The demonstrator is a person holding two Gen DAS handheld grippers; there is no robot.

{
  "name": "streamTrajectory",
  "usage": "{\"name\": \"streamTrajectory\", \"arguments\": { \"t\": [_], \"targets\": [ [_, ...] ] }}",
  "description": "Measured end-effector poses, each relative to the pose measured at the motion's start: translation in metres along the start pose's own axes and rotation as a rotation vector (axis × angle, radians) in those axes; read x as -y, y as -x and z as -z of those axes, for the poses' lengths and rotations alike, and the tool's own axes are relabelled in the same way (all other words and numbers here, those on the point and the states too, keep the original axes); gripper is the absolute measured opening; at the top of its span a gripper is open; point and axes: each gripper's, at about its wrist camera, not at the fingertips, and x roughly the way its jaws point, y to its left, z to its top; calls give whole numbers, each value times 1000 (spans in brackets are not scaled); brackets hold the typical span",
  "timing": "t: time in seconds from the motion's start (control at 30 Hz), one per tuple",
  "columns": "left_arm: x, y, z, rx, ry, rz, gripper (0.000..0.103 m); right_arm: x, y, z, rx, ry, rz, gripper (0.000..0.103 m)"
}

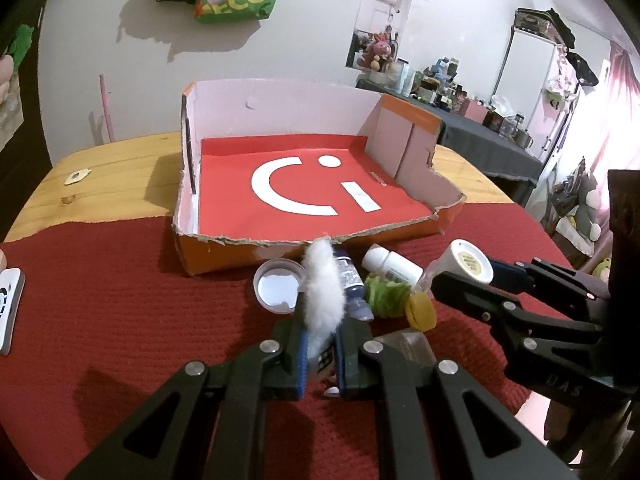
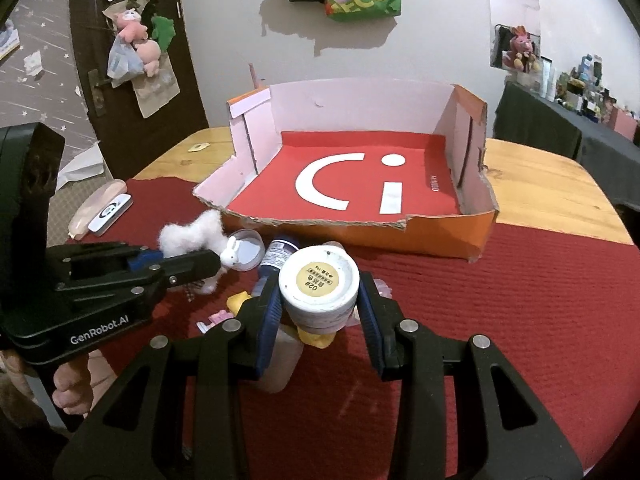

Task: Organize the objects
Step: 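Lift and carry the fluffy star and white jar into the cardboard box with both grippers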

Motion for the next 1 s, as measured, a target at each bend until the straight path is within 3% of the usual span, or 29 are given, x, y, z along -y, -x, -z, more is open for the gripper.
{"name": "streamTrajectory", "arguments": {
  "t": [1.0],
  "targets": [
    [-13,-14,-54,46,12,6,9,14,-18,-44,-2,-17,-39,35]
  ]
}}
